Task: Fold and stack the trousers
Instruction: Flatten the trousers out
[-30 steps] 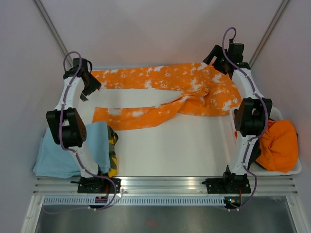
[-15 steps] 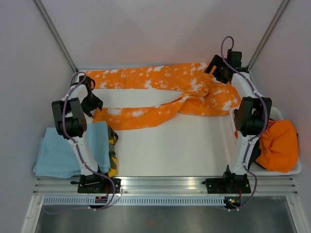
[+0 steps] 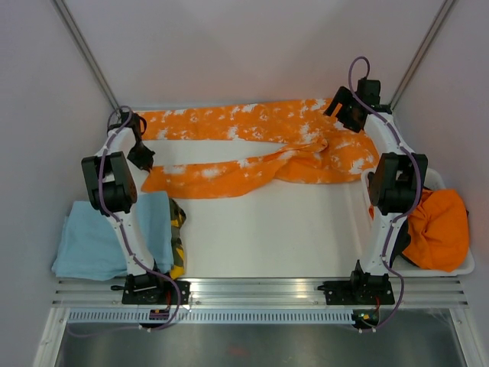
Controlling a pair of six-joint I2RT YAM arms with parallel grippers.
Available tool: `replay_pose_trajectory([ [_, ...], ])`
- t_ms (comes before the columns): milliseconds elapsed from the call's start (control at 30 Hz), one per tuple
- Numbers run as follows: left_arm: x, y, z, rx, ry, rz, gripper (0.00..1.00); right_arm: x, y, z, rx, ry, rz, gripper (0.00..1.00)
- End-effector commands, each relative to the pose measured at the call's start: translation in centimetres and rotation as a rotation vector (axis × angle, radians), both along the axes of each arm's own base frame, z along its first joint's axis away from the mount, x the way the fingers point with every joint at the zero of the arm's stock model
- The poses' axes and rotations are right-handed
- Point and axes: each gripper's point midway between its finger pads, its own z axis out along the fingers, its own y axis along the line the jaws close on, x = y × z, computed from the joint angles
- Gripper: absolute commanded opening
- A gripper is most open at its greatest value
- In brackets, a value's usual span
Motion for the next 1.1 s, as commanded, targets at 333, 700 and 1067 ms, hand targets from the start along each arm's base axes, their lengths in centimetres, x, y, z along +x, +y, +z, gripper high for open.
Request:
replay_pose_trajectory([
  [333, 6.9, 10.4, 11.3, 0.212, -0.377, 0.198, 0.02, 0.0, 0.5, -1.4, -0.018, 0.031, -0.002, 0.98],
  [700, 4.6, 11.5, 5.6, 0.258, -0.181, 0.265, 0.02, -2.4, 0.6, -5.1, -0.08, 0.165, -0.012, 0.98],
  [1067, 3.8, 11.3, 4.1, 0.264, -0.119, 0.199, 0.02, -7.7, -3.8, -10.5, -0.13, 0.387, -0.351, 0.98],
])
